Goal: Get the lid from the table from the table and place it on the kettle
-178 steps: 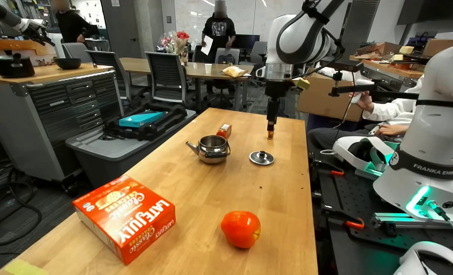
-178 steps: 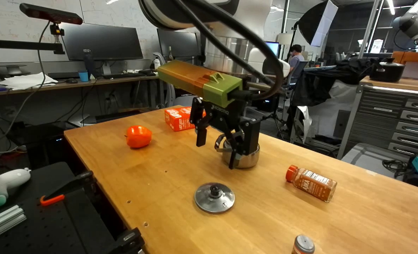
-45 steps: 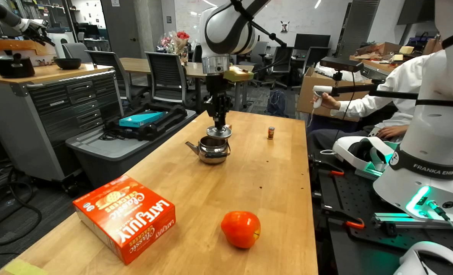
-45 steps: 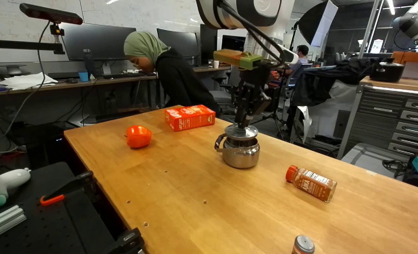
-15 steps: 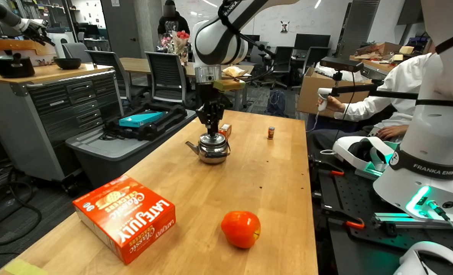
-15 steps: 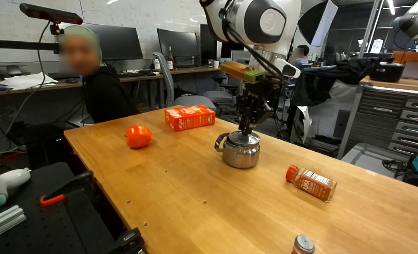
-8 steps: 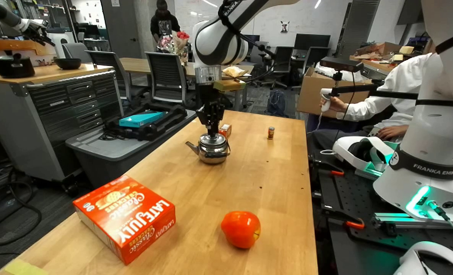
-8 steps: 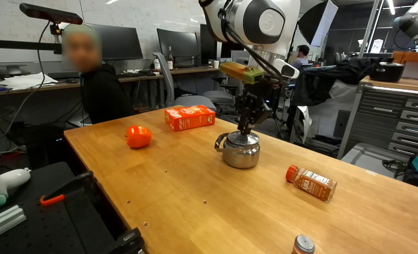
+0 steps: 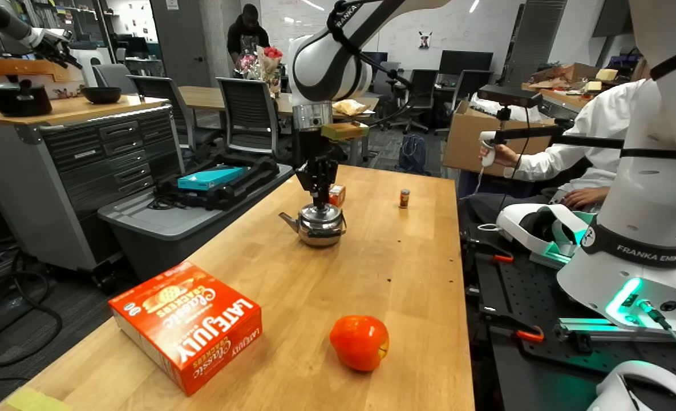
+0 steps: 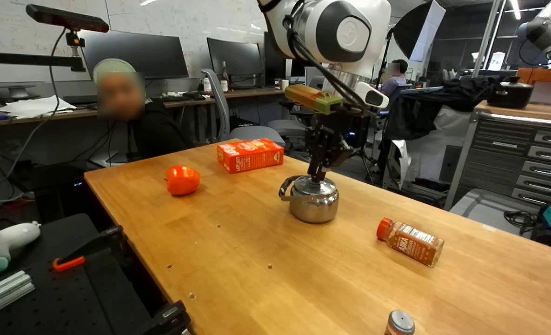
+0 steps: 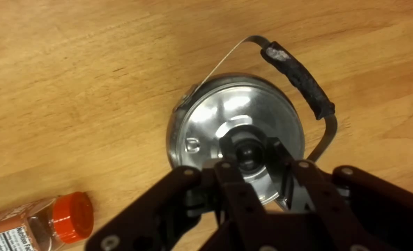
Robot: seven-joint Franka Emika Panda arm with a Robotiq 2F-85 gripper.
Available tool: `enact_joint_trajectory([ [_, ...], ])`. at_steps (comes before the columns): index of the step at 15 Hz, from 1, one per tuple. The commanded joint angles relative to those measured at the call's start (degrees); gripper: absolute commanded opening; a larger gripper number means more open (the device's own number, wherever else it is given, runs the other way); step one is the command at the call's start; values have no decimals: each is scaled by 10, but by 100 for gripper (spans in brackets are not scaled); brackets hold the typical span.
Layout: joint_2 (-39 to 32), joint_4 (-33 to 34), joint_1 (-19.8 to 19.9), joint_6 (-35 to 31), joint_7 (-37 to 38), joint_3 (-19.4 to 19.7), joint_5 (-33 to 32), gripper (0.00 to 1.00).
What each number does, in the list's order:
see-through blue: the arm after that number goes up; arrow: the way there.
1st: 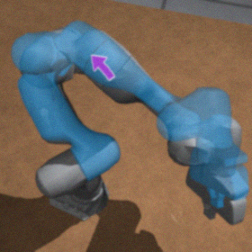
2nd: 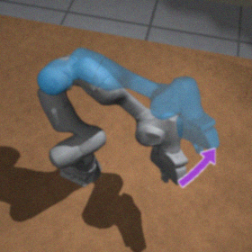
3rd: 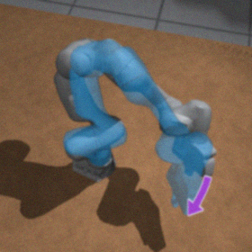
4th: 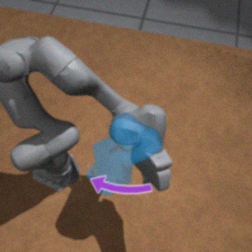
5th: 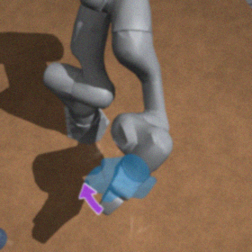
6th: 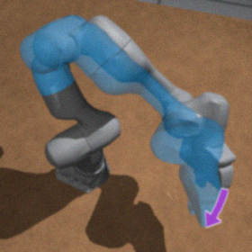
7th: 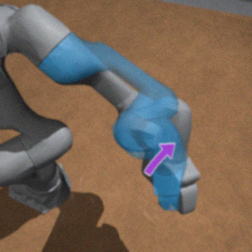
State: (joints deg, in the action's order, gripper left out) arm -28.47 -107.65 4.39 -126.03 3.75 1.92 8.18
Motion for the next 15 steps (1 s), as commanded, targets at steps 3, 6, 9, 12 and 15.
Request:
enact_joint_trajectory([
  [3,8,-10,0,8,0,-2,5,7],
  [6,17,-19,-1,9,-3,0,0,61],
  [9,35,-39,1,3,-11,0,1,84],
  [12,67,-68,5,0,-27,-1,2,100],
  [15,114,-116,8,-7,-51,1,-1,100],
])
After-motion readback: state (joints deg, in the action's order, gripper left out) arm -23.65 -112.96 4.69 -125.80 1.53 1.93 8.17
